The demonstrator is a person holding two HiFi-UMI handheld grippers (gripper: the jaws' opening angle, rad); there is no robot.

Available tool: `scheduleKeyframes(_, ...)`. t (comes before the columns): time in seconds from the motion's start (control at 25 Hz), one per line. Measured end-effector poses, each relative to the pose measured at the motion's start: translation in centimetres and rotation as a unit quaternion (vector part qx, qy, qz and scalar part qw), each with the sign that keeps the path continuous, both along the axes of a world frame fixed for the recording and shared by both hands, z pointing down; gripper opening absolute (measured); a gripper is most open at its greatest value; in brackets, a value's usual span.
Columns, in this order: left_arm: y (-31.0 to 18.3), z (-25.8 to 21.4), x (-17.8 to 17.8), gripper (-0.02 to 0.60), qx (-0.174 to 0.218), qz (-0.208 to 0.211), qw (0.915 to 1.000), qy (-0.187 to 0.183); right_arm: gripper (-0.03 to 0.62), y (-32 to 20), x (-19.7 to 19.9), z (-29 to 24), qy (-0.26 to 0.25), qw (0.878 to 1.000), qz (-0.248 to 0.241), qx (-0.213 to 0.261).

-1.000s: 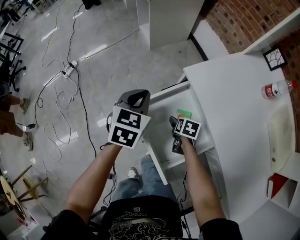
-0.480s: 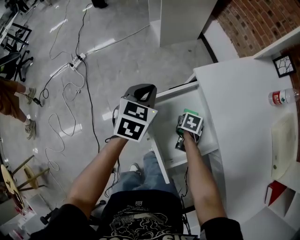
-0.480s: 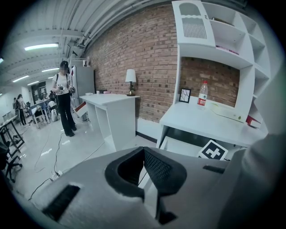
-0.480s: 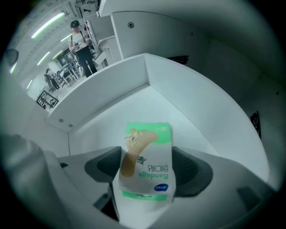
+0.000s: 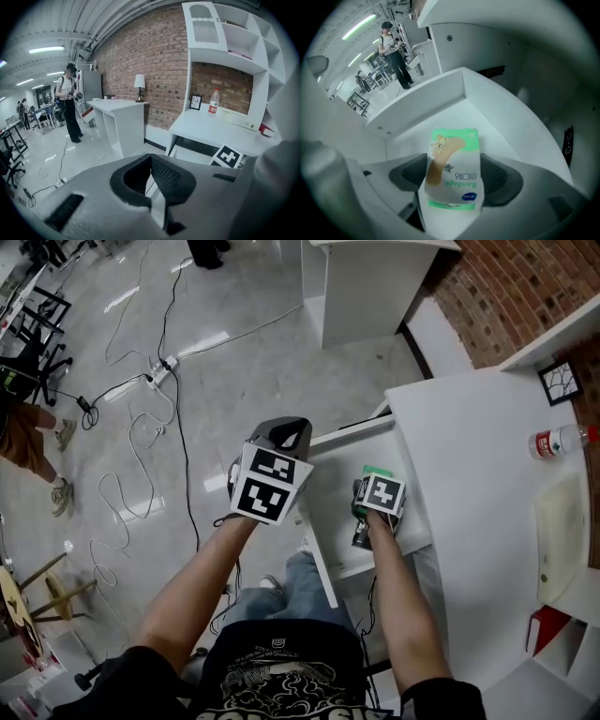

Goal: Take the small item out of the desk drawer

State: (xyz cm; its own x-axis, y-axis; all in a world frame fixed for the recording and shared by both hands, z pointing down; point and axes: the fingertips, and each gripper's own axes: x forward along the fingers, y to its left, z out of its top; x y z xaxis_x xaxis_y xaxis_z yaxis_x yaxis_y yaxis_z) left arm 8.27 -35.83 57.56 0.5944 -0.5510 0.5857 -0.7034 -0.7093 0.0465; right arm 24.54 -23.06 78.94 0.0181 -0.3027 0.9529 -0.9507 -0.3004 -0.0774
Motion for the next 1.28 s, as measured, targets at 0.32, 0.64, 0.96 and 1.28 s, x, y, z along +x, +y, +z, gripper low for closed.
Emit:
scheduleKeyframes(0.32,-0.4,-3.8,-1.5,0.005,0.018,-0.022,0.9996,0.007,0.35,-3.1,-2.3,-6.3,-0.005,0.997,-0.059,0.059)
scheduleKeyframes(0.64,-0.1,-7.7,-2.4,0.005,0.038,-0.038,0.9984,0.014,0.35,-5.8,-4.5,-13.3,-0.006,0.986,-0.116,0.123)
scheduleKeyframes(0.96,-0.5,-11.3,-4.4,0.005,0.067,-0.06,0.9958,0.017,0.35,-9.4,-5.9,-21.8,0.002,0.966,-0.147,0.215)
scheduleKeyframes(1.28,-0.8,-13.7,-6.8,0.005,0.084,-0.074,0.9935,0.02,0.35,-11.4,-8.4,-29.0,0.006,0.941,-0.178,0.288)
